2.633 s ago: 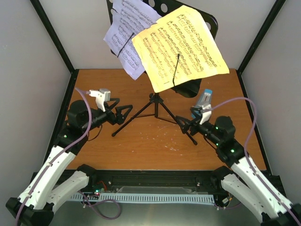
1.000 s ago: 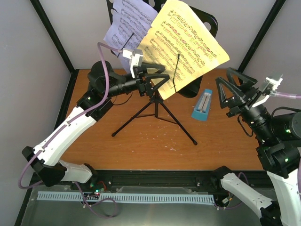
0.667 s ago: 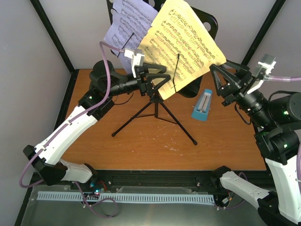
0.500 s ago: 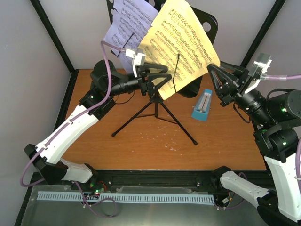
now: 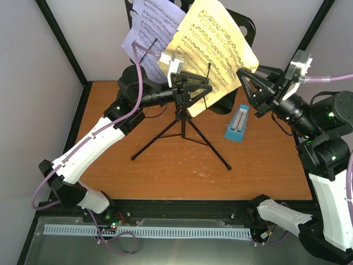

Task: Pack up the instrument practice props

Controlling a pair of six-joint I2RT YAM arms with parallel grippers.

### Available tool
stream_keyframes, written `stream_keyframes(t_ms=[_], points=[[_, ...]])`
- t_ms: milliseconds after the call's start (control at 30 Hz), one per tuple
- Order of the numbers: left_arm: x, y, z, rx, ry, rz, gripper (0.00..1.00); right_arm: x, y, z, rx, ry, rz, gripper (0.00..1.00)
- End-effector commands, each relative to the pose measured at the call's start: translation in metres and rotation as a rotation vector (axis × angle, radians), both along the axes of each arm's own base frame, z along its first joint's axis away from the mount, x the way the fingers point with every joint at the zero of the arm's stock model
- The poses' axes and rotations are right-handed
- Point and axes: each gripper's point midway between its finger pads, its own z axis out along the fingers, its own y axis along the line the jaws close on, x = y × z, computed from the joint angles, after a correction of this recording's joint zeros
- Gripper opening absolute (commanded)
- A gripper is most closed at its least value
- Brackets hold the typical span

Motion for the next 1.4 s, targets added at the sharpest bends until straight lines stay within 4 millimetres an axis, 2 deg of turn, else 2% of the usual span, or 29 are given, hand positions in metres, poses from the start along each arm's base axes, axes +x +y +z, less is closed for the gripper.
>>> stream_keyframes(t_ms=[0,100,233,400,600,733,900,967,1033,1133,1233,1367], points=[[-0.011,-0.001,0.022,-0.04,-0.029,-0.036,0.5,0.006,0.004,0.0,-0.031,0.003,0.001,0.25],[-0.01,-0.002,0.021,-0.041,-0.027,-0.036,0.41,0.012,0.005,0.0,-0.039,0.009,-0.018,0.24],[-0.009,-0.001,0.019,-0.038,-0.028,-0.024,0.23,0.018,0.0,-0.001,-0.04,0.005,-0.067,0.04],[-0.005,0.0,0.016,-0.03,-0.03,-0.001,0.01,0.019,-0.014,0.0,-0.013,-0.023,-0.155,0.03],[-0.004,0.0,0.014,-0.026,-0.034,0.009,0.0,0.01,-0.04,0.009,0.04,-0.077,-0.272,0.03],[-0.002,0.0,0.014,-0.026,-0.033,0.02,0.0,-0.006,-0.066,0.019,0.11,-0.126,-0.357,0.03],[-0.001,0.004,0.014,-0.031,-0.029,0.041,0.0,-0.03,-0.135,0.034,0.247,-0.214,-0.666,0.03],[-0.001,0.004,0.014,-0.031,-0.03,0.044,0.0,-0.031,-0.157,0.033,0.265,-0.214,-0.788,0.03],[-0.001,0.004,0.013,-0.028,-0.028,0.045,0.0,-0.026,-0.175,0.026,0.258,-0.188,-0.913,0.03],[0.0,0.004,0.011,-0.024,-0.022,0.047,0.01,-0.012,-0.193,0.005,0.238,-0.128,-1.069,0.03],[0.002,0.003,0.009,-0.019,-0.015,0.05,0.04,0.002,-0.2,-0.022,0.205,-0.07,-1.15,0.03],[0.003,0.002,0.006,-0.01,-0.013,0.05,0.18,0.027,-0.197,-0.069,0.159,0.049,-1.19,0.03]])
